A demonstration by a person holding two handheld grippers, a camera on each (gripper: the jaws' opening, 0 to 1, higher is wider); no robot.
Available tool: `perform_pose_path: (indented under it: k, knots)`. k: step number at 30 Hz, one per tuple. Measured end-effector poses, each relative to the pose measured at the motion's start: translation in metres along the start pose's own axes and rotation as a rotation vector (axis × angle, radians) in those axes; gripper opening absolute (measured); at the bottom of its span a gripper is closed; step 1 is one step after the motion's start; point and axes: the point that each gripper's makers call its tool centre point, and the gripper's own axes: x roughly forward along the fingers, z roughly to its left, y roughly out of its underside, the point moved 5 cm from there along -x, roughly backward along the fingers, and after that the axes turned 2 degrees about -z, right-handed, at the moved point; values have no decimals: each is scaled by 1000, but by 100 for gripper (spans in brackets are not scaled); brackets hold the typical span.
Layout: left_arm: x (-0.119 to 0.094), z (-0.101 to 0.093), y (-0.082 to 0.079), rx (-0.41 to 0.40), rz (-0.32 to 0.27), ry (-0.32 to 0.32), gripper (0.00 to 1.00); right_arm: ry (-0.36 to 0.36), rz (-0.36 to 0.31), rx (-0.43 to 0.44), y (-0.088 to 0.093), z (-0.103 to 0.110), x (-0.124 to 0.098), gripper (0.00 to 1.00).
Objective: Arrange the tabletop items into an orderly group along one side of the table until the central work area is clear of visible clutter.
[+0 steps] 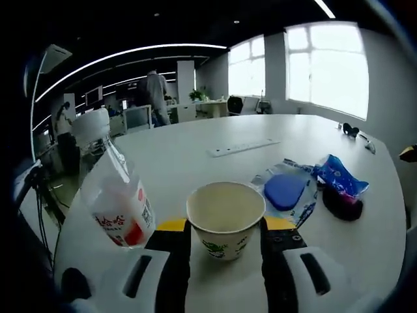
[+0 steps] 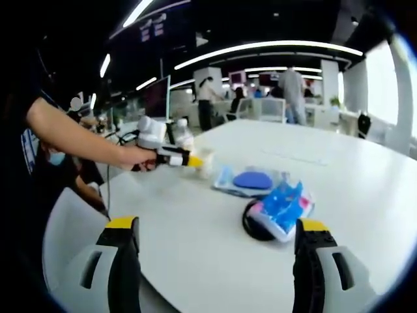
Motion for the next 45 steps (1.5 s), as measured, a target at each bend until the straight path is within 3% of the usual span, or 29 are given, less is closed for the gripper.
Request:
perform_pose_path:
  k: [16,31,42,45]
  knots:
    - [7,10,0,63,40,-58,39,11,7,9,2,-5,-2,98]
    - [6,17,2,39,50,-76,39,-1,20,9,6,-1,2,97]
    - [-3,14,3,-15,42,-82,51,-12,16,6,3,2,6,97]
    - [-5,10,5,2,37,-74,53,-16,14,3,2,4,7,97]
